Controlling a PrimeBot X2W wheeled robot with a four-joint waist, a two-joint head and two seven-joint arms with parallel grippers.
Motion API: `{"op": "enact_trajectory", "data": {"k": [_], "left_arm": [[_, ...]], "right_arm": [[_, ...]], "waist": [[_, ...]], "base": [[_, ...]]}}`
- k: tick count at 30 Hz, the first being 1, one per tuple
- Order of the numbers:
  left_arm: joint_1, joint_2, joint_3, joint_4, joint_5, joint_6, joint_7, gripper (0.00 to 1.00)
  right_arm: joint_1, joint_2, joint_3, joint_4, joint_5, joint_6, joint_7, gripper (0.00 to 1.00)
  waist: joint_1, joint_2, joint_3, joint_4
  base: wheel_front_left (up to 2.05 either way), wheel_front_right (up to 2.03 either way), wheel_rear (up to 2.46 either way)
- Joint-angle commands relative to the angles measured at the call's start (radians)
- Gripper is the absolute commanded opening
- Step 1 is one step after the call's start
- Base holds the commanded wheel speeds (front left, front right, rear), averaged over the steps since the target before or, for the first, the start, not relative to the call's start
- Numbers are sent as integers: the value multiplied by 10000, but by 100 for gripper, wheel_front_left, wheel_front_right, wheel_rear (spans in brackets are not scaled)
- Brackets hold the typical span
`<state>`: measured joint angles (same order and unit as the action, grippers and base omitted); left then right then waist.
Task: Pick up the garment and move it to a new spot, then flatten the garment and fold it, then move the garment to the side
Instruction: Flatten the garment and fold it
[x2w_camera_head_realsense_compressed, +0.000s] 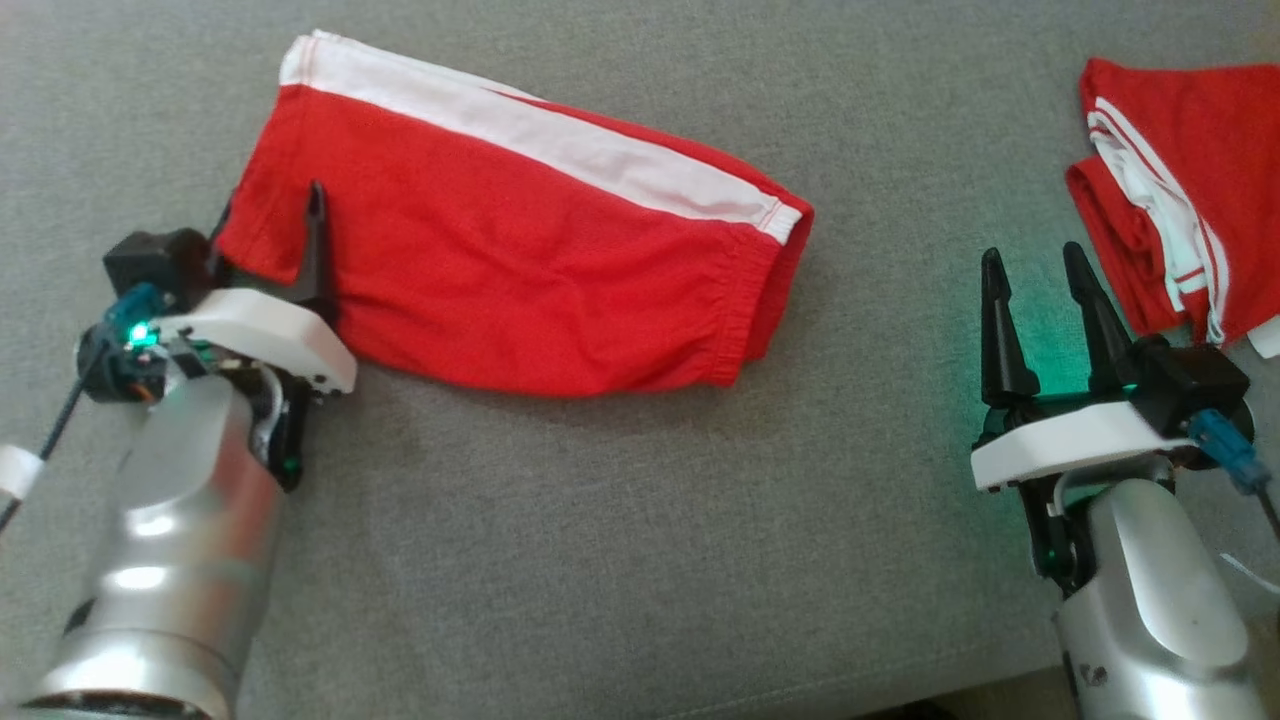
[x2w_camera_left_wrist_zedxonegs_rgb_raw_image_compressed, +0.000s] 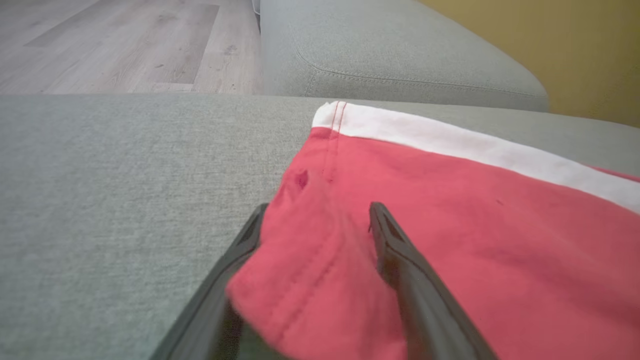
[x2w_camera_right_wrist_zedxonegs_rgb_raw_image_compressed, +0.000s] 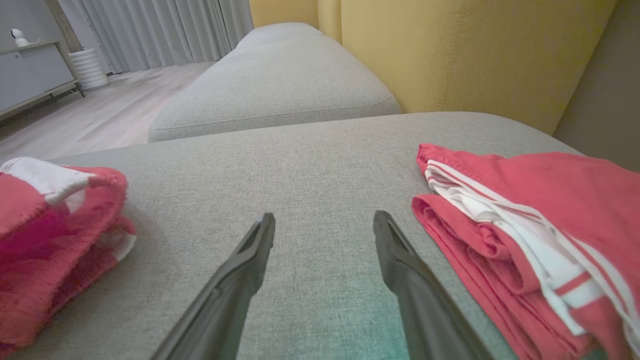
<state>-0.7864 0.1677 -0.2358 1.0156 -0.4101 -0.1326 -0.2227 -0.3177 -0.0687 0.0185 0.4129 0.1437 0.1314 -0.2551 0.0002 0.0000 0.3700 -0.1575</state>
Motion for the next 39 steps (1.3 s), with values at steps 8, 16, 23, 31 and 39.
{"op": "enact_trajectory", "data": {"k": [8,16,23,31,39], "left_arm": [[-471,484,-544,1263,-582,20,477,100],[-259,353,-1178,1439,-947,20,293,0],[654,65,-1006,1541,-950,586,-363,0],[2906,-148,-330,-485,-607,1257,-387,0],[4525,-135,613,-2977,742,1732,-389,100]], "right_arm": [[-184,88,165,-304,-6,-7,-66,100],[-147,108,228,-175,18,-7,-67,100],[416,135,144,224,-87,-7,-67,100],[1034,169,218,620,-70,-7,-67,100],[1160,181,405,788,-99,-7,-67,100]], "waist": [[-2,0,153,-60],[-2,0,-357,301],[-2,0,-1605,1010],[-2,0,-2611,1527],[-2,0,-2897,1537]], "base": [[0,0,0],[0,0,0],[0,0,0],[0,0,0],[0,0,0]]}}
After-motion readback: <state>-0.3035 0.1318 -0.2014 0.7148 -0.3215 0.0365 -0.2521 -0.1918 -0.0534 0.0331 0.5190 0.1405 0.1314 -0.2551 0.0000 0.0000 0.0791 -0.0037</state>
